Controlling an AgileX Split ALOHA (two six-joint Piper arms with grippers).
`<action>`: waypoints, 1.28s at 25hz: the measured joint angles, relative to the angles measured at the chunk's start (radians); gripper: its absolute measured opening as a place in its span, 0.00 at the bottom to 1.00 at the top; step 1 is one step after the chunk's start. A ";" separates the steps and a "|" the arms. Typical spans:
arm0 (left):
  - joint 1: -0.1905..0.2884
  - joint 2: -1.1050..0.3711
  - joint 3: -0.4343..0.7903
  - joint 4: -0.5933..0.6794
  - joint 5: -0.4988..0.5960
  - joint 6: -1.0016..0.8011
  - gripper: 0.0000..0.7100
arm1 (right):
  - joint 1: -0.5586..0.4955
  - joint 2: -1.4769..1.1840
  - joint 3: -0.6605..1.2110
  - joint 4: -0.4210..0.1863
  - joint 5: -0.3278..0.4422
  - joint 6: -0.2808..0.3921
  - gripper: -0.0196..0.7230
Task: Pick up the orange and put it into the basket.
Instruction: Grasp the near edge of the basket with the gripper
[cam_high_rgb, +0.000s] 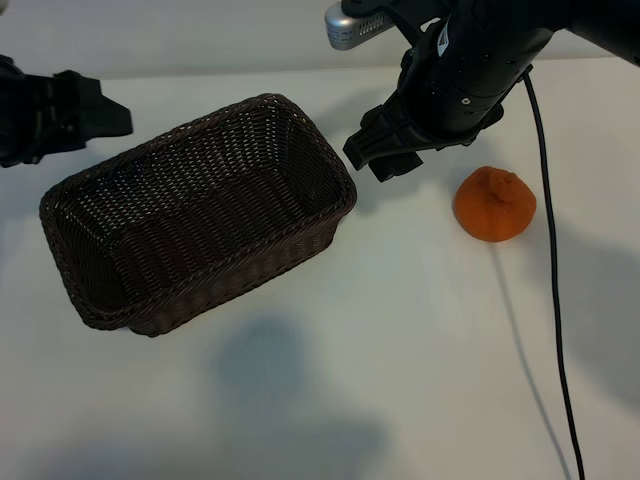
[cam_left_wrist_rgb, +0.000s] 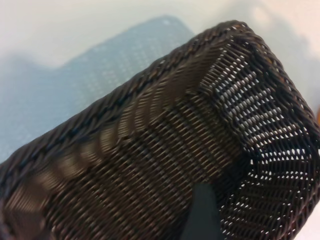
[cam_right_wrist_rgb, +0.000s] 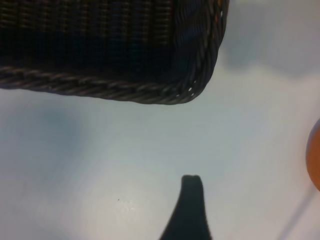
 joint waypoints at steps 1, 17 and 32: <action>0.000 -0.010 0.000 0.042 0.001 -0.052 0.83 | 0.000 0.000 0.000 0.000 0.000 0.000 0.83; 0.000 -0.163 0.279 0.506 -0.043 -0.621 0.78 | 0.000 0.000 0.000 0.000 0.001 0.000 0.83; 0.000 0.018 0.347 0.503 -0.351 -0.711 0.77 | 0.000 0.000 0.000 -0.005 0.007 -0.007 0.83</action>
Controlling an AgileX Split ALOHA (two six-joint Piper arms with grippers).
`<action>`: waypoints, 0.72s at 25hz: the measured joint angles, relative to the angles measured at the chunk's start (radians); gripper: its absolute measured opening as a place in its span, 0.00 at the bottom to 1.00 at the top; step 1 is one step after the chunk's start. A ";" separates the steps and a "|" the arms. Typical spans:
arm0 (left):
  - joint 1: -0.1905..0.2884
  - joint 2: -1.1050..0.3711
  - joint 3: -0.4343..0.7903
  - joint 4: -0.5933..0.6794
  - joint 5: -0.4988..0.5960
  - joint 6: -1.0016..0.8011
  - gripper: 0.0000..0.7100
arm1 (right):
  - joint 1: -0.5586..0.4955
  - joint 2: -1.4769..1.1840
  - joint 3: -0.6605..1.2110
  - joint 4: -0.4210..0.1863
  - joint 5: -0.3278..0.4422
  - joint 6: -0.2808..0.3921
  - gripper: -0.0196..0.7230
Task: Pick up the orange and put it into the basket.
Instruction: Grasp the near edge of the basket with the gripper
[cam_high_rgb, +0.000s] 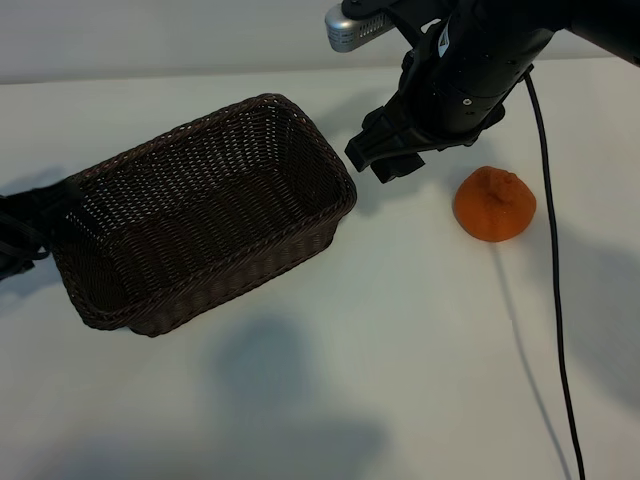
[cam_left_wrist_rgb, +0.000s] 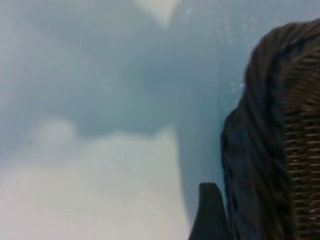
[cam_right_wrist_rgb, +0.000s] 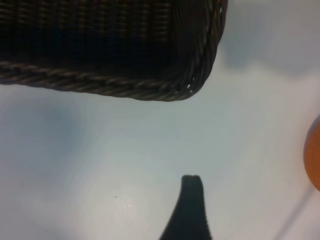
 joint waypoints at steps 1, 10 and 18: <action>0.000 0.020 0.002 -0.008 -0.013 0.000 0.77 | 0.000 0.000 0.000 0.000 0.000 0.000 0.83; 0.000 0.194 0.005 -0.047 -0.119 0.000 0.77 | 0.000 0.000 0.000 0.000 0.000 0.000 0.83; -0.001 0.254 0.005 -0.099 -0.142 0.000 0.57 | 0.000 0.000 0.000 0.000 0.000 0.000 0.83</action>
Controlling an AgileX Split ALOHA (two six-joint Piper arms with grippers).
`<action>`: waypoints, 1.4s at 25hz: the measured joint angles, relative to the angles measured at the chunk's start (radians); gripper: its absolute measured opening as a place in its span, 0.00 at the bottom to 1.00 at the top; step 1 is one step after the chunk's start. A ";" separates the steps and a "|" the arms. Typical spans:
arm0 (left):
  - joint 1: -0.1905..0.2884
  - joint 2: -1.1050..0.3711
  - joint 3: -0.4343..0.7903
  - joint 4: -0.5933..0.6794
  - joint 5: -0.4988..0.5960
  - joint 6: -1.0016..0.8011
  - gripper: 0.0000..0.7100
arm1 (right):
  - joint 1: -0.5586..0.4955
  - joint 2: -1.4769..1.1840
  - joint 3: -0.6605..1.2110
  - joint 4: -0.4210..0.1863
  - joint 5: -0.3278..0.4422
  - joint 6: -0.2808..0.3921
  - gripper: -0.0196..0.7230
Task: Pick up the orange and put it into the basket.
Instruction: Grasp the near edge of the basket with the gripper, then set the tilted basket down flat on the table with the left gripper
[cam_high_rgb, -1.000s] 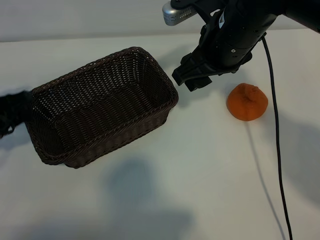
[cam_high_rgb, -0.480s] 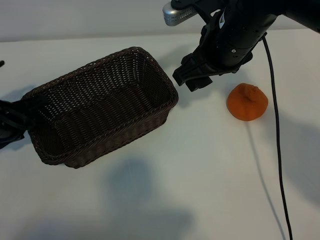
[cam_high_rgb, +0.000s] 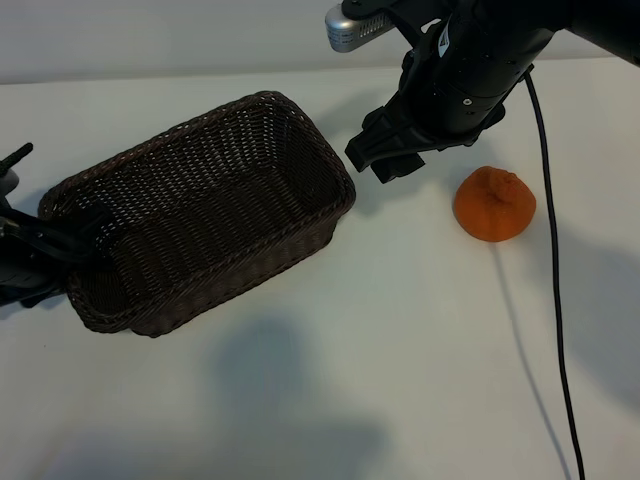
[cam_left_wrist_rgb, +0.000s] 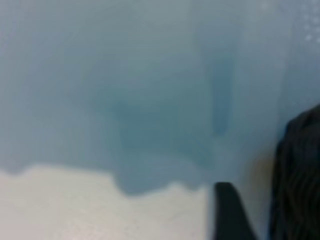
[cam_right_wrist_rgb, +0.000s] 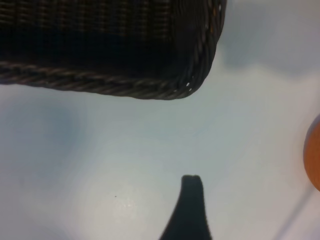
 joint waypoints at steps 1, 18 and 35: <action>-0.003 0.000 0.000 -0.007 -0.004 0.000 0.47 | 0.000 0.000 0.000 0.000 0.000 0.000 0.83; -0.003 -0.033 -0.005 -0.058 0.021 0.056 0.22 | 0.000 0.000 0.000 0.000 0.000 -0.001 0.83; -0.002 -0.025 -0.214 -0.411 0.282 0.625 0.22 | 0.000 0.000 0.000 0.005 0.024 0.000 0.83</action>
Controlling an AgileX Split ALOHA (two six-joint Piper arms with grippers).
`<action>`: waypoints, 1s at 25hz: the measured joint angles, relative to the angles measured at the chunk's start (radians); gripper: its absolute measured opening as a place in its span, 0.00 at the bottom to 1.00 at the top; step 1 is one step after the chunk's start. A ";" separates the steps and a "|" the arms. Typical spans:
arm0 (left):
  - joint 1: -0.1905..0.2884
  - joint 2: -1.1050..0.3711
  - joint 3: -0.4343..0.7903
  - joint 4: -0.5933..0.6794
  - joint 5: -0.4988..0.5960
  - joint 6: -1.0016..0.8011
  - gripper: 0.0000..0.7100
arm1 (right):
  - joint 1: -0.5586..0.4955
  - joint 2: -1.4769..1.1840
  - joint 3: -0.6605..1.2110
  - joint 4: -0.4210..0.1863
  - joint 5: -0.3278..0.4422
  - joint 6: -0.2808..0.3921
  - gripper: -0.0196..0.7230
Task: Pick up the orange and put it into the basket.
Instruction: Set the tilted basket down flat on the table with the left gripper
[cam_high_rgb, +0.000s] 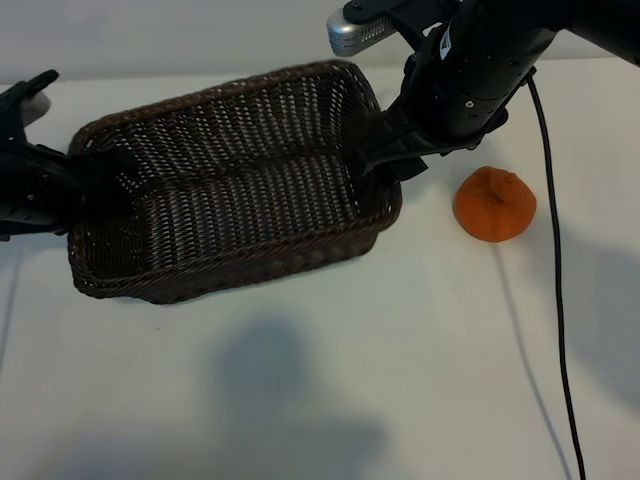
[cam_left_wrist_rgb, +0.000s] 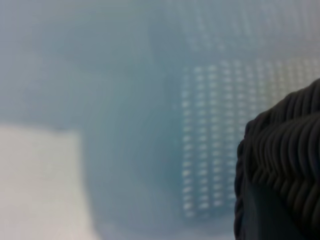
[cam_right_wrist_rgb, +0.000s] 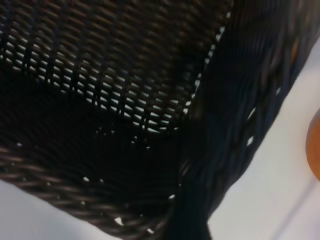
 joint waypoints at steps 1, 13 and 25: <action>0.000 0.021 -0.018 0.001 0.011 0.006 0.22 | 0.000 0.000 0.000 0.000 0.001 0.000 0.83; -0.008 0.226 -0.267 0.009 0.125 0.080 0.22 | 0.000 0.000 0.000 0.000 0.020 0.000 0.83; -0.084 0.357 -0.394 0.154 0.136 -0.048 0.22 | 0.000 0.000 0.000 0.003 0.021 0.000 0.83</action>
